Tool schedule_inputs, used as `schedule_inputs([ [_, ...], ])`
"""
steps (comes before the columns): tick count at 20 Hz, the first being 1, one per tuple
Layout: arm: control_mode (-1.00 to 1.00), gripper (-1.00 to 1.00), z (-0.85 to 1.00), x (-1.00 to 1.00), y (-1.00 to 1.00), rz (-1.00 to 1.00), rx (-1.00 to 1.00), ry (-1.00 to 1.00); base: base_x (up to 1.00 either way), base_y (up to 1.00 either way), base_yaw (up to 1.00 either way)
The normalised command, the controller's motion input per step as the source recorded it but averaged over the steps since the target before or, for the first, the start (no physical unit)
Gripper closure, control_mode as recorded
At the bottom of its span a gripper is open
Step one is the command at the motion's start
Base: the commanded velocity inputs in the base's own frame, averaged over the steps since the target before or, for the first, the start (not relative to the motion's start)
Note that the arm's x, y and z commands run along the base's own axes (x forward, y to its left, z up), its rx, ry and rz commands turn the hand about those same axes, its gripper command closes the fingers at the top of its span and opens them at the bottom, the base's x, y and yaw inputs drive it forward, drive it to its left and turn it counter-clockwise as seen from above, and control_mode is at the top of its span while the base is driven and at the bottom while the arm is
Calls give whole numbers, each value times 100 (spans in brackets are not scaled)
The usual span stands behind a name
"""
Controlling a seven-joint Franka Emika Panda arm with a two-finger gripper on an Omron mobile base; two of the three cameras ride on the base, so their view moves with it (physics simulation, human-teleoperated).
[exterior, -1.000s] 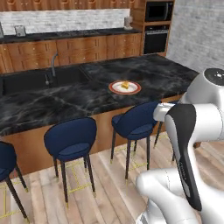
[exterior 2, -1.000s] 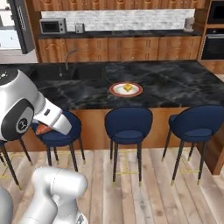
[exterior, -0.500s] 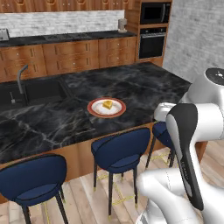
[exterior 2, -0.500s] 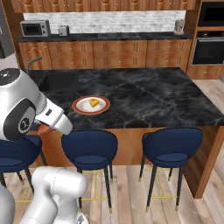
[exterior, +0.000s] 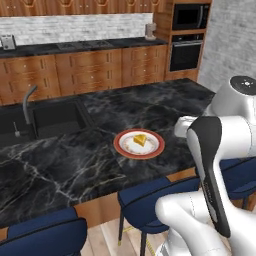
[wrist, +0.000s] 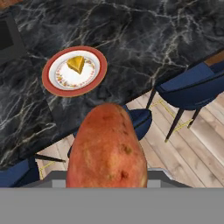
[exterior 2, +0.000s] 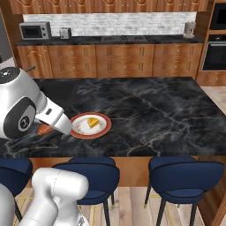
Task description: Take the cheese, chicken drumstick, and sweet potato from the fridge and place them on the plate on the dining counter to create an appetizer plate.
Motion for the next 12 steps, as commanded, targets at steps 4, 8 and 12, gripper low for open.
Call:
schedule_inputs([
  [4, 100, 100, 0, 0, 0, 0, 0, 0, 98, 0, 9],
  [8, -100, 100, -1, 19, 2, 2, 0, 3, 61, 0, 5],
  [12, -100, 100, -6, 67, 13, 7, 0, 6, 0, 0, 0],
])
